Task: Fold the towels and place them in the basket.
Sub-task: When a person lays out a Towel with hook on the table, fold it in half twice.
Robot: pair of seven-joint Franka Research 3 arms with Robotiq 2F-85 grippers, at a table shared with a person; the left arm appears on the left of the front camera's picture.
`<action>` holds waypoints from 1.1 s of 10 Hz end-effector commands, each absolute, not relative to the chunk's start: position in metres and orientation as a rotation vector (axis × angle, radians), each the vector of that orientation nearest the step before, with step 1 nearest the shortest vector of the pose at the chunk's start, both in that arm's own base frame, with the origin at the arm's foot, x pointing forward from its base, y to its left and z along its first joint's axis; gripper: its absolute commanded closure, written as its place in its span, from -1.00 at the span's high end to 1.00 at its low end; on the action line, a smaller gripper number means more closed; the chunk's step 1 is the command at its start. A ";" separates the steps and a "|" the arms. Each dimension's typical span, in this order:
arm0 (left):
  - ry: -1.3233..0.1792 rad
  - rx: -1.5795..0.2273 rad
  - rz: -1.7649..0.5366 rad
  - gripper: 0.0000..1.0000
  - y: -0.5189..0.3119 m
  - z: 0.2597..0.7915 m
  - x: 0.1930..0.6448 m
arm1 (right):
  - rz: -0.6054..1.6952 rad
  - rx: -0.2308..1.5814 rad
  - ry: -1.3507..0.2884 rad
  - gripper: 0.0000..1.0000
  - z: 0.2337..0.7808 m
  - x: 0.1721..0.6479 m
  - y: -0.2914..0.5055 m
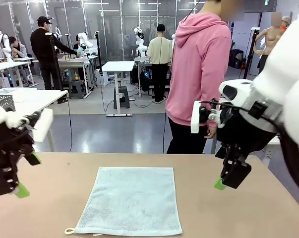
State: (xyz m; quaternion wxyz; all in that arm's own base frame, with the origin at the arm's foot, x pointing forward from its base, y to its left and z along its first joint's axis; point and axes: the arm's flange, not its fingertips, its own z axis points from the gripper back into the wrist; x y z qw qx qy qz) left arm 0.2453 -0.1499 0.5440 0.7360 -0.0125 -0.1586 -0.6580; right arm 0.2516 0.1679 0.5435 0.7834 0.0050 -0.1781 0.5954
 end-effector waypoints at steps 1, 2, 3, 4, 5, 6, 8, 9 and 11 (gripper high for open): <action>-0.316 -0.057 -1.468 1.00 -0.149 0.479 0.252 | 1.334 0.010 -0.369 1.00 0.499 0.252 0.176; -0.312 -0.084 -1.481 1.00 -0.150 0.463 0.255 | 1.330 -0.002 -0.343 1.00 0.484 0.255 0.180; -0.315 -0.106 -1.491 1.00 -0.149 0.449 0.256 | 1.338 0.019 -0.327 1.00 0.472 0.256 0.182; -0.328 -0.147 -1.507 1.00 -0.152 0.432 0.259 | 1.349 0.039 -0.311 1.00 0.458 0.257 0.185; -0.313 -0.139 -1.529 1.00 -0.154 0.407 0.269 | 1.377 0.059 -0.321 1.00 0.445 0.260 0.186; -0.300 -0.164 -1.559 1.00 -0.153 0.389 0.272 | 1.379 0.043 -0.296 1.00 0.432 0.261 0.188; -0.269 -0.181 -1.570 1.00 -0.151 0.366 0.276 | 1.392 0.034 -0.302 1.00 0.415 0.265 0.195; -0.272 -0.212 -1.561 1.00 -0.152 0.357 0.280 | 1.406 0.026 -0.291 1.00 0.403 0.270 0.200; -0.200 -0.207 -1.507 1.00 -0.159 0.337 0.287 | 1.444 0.054 -0.295 1.00 0.380 0.280 0.210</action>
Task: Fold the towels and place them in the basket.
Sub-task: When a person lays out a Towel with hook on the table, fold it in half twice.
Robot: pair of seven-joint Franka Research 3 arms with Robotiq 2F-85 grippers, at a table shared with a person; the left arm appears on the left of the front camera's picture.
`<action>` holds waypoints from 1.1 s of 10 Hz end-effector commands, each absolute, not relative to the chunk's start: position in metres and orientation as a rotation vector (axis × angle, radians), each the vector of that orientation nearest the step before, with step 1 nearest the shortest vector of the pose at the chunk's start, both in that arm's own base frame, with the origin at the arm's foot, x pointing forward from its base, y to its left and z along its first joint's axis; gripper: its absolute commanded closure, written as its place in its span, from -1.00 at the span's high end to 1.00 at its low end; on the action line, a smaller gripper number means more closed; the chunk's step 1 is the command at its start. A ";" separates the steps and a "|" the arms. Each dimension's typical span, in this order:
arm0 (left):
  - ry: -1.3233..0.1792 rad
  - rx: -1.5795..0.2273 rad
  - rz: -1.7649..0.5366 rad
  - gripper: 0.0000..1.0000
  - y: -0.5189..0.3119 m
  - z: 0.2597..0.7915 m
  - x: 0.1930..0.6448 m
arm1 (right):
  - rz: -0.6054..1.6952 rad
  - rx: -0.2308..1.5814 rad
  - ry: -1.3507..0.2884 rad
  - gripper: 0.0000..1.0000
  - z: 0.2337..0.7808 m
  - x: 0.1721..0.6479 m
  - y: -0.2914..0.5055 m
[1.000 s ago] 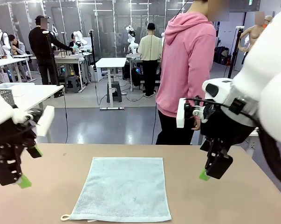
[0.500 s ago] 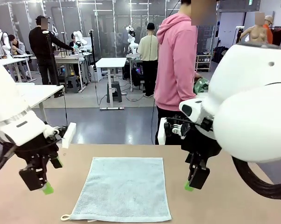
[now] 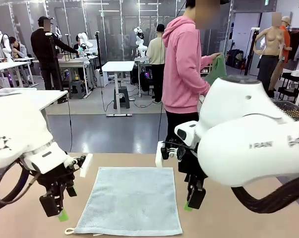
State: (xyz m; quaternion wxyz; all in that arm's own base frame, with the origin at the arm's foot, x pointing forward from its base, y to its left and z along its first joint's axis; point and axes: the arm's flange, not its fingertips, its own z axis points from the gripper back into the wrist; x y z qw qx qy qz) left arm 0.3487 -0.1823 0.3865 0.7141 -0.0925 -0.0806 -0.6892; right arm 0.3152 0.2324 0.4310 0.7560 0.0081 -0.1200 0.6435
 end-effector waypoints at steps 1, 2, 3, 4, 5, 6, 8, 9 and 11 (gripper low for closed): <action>-0.204 -0.234 -1.493 1.00 -0.162 0.332 0.286 | 1.451 0.047 -0.283 1.00 0.369 0.286 0.214; -0.203 -0.252 -1.492 1.00 -0.163 0.327 0.284 | 1.449 0.048 -0.268 1.00 0.359 0.291 0.217; -0.182 -0.246 -1.489 1.00 -0.166 0.322 0.283 | 1.454 0.050 -0.268 1.00 0.349 0.296 0.221; -0.160 -0.260 -1.498 1.00 -0.173 0.318 0.282 | 1.457 0.047 -0.253 1.00 0.339 0.300 0.223; -0.150 -0.245 -1.493 1.00 -0.175 0.313 0.282 | 1.466 0.035 -0.251 1.00 0.329 0.303 0.226; -0.143 -0.217 -1.480 1.00 -0.174 0.310 0.282 | 1.476 0.026 -0.251 1.00 0.323 0.304 0.228; -0.117 -0.159 -1.451 1.00 -0.175 0.301 0.285 | 1.482 0.029 -0.211 1.00 0.311 0.308 0.228; -0.142 -0.139 -1.454 1.00 -0.178 0.296 0.287 | 1.490 0.029 -0.207 1.00 0.306 0.309 0.230; -0.149 -0.116 -1.463 1.00 -0.176 0.287 0.289 | 1.504 0.028 -0.200 1.00 0.301 0.311 0.234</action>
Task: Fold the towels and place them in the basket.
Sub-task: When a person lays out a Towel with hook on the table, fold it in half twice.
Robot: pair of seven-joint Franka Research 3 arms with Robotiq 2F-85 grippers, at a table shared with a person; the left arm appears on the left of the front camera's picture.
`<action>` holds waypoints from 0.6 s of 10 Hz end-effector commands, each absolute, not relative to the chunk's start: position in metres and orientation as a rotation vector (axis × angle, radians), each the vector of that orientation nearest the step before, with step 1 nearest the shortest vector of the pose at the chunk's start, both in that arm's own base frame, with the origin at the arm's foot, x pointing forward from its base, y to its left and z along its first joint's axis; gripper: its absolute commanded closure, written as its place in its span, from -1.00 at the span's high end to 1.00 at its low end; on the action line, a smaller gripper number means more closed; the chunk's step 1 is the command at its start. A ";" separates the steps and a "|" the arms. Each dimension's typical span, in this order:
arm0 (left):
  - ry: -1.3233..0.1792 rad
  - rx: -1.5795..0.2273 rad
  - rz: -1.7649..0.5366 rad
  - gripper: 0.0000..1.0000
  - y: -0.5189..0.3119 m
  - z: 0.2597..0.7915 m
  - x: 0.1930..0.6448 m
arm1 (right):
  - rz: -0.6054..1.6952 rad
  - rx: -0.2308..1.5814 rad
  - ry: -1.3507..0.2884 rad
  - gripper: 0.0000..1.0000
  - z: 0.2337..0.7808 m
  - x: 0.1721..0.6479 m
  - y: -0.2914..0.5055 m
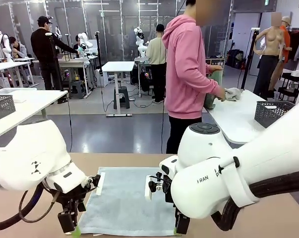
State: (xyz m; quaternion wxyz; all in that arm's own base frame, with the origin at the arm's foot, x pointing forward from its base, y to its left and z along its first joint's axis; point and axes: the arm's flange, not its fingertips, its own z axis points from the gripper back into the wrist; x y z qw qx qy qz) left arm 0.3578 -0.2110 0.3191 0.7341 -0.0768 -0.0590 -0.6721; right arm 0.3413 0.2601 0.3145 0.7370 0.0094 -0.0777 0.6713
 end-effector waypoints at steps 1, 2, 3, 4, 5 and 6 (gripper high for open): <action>-0.140 -0.121 -1.469 1.00 -0.176 0.285 0.290 | 1.515 0.027 -0.188 1.00 0.298 0.311 0.235; -0.138 -0.117 -1.486 1.00 -0.179 0.282 0.290 | 1.518 0.031 -0.172 1.00 0.295 0.312 0.237; -0.122 -0.111 -1.484 1.00 -0.180 0.279 0.289 | 1.528 0.030 -0.170 1.00 0.294 0.311 0.239; -0.120 -0.114 -1.494 1.00 -0.181 0.277 0.289 | 1.534 0.035 -0.155 1.00 0.293 0.310 0.240; -0.125 -0.105 -1.498 1.00 -0.180 0.275 0.289 | 1.541 0.022 -0.142 1.00 0.292 0.308 0.241; -0.132 -0.089 -1.502 1.00 -0.180 0.275 0.289 | 1.543 0.014 -0.131 1.00 0.291 0.307 0.242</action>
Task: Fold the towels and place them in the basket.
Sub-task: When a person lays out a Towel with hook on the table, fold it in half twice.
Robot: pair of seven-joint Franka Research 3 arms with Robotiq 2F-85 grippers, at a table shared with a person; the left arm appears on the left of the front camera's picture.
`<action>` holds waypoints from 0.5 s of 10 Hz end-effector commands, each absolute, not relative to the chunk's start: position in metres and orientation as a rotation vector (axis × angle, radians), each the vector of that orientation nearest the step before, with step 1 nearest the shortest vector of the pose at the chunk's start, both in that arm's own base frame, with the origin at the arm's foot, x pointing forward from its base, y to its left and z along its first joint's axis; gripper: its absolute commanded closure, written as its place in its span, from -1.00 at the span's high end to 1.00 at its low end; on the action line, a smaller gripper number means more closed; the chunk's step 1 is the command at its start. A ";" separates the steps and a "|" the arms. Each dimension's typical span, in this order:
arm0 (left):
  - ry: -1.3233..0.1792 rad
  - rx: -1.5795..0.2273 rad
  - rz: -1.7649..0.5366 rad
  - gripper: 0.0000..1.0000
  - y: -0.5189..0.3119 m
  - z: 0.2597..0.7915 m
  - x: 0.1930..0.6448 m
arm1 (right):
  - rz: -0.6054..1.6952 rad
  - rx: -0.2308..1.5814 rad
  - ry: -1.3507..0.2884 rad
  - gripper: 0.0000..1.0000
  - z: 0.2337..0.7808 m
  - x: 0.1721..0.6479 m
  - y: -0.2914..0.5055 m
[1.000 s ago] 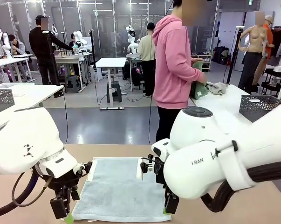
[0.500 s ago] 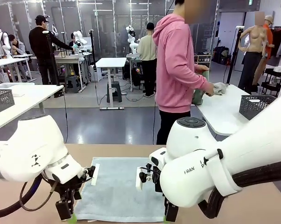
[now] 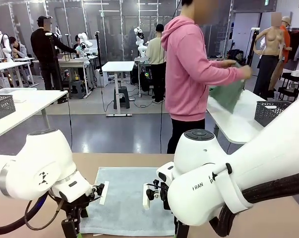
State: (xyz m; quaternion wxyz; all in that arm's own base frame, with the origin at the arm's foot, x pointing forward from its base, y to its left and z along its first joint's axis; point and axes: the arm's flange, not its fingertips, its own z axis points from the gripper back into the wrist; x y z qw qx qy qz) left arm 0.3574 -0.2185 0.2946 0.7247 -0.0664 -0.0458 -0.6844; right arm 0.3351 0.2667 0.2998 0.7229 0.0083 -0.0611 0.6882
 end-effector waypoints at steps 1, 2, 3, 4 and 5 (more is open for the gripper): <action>-0.136 -0.080 -1.508 1.00 -0.181 0.274 0.289 | 1.545 0.010 -0.117 1.00 0.289 0.306 0.242; -0.127 -0.066 -1.518 1.00 -0.183 0.272 0.290 | 1.547 0.005 -0.106 1.00 0.289 0.306 0.243; -0.130 -0.071 -1.512 1.00 -0.182 0.270 0.290 | 1.537 -0.003 -0.104 1.00 0.289 0.307 0.243; -0.133 -0.069 -1.510 1.00 -0.182 0.269 0.290 | 1.536 -0.008 -0.093 1.00 0.288 0.307 0.243; -0.135 -0.067 -1.512 0.92 -0.182 0.269 0.289 | 1.538 -0.012 -0.082 1.00 0.287 0.307 0.243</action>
